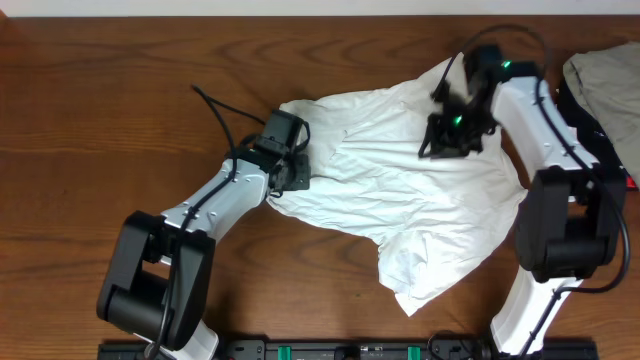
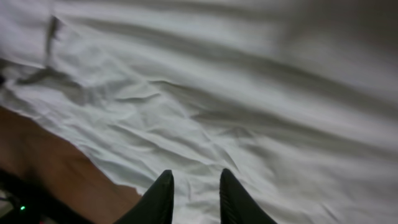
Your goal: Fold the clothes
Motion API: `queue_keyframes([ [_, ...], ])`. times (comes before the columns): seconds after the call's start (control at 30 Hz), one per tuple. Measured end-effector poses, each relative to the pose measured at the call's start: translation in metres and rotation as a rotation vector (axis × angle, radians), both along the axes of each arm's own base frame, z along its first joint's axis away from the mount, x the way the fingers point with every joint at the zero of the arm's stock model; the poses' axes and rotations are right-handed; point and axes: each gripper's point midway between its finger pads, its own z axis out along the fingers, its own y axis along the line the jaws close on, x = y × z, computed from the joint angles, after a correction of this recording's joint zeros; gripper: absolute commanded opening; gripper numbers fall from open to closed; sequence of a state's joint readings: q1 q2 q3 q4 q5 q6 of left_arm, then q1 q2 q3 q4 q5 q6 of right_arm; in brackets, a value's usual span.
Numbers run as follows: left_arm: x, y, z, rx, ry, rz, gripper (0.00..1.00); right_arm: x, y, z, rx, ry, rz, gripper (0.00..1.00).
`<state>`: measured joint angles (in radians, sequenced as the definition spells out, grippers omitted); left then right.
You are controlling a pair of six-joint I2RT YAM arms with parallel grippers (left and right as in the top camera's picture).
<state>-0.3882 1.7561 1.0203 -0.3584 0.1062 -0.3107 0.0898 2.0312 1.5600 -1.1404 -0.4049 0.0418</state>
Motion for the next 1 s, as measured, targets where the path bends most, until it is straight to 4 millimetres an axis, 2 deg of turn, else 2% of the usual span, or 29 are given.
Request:
queue_keyframes([
  [0.17,0.004,0.002,-0.002,0.001,-0.009,0.005,0.06,-0.031,0.014,-0.035,-0.011,0.076,0.012,0.22],
  [0.27,0.005,0.003,-0.007,0.007,-0.004,-0.001,0.06,-0.043,0.022,-0.048,-0.018,0.103,0.009,0.23],
  [0.5,0.006,0.004,-0.024,0.023,0.021,-0.006,0.06,-0.050,0.027,-0.053,-0.025,0.126,-0.005,0.25],
  [0.67,0.008,0.011,-0.026,0.057,0.010,0.010,0.06,-0.050,0.027,-0.053,-0.025,0.127,-0.008,0.25],
  [0.83,0.015,0.032,-0.026,0.100,-0.003,0.064,0.06,-0.050,0.026,-0.053,-0.028,0.127,-0.008,0.24],
  [1.0,0.024,0.069,-0.026,0.150,-0.008,0.156,0.06,-0.050,0.021,-0.056,-0.063,0.125,-0.016,0.21],
])
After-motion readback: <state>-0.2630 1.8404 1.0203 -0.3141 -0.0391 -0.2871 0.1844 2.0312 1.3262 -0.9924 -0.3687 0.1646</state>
